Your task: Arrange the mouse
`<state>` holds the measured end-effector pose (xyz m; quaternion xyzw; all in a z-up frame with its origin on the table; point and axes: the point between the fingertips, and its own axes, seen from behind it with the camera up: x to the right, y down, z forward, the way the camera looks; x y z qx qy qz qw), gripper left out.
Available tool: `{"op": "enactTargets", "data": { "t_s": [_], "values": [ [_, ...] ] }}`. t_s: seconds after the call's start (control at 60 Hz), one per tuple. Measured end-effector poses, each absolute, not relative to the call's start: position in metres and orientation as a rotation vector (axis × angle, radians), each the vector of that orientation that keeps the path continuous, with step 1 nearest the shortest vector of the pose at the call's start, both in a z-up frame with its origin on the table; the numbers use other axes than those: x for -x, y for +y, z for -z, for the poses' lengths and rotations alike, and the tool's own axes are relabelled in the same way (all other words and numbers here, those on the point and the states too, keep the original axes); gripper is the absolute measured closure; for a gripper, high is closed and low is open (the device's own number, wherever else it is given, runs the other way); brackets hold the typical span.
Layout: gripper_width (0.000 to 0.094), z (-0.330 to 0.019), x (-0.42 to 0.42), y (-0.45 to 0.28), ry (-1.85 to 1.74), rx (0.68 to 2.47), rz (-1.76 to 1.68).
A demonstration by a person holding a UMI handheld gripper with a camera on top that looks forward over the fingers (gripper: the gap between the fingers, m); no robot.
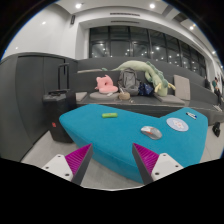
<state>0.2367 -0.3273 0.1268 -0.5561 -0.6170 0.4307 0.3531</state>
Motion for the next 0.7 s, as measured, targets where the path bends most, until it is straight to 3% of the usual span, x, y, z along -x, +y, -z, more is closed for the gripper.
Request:
{"op": "enactTargets", "data": {
  "t_s": [0.367, 0.7],
  "values": [
    [0.0078, -0.073, -0.196, -0.181, -1.434, 1.592, -0.893],
    [0.0079, -0.037, -0.126, -0.131, -1.452, 1.591, -0.835]
  ]
}}
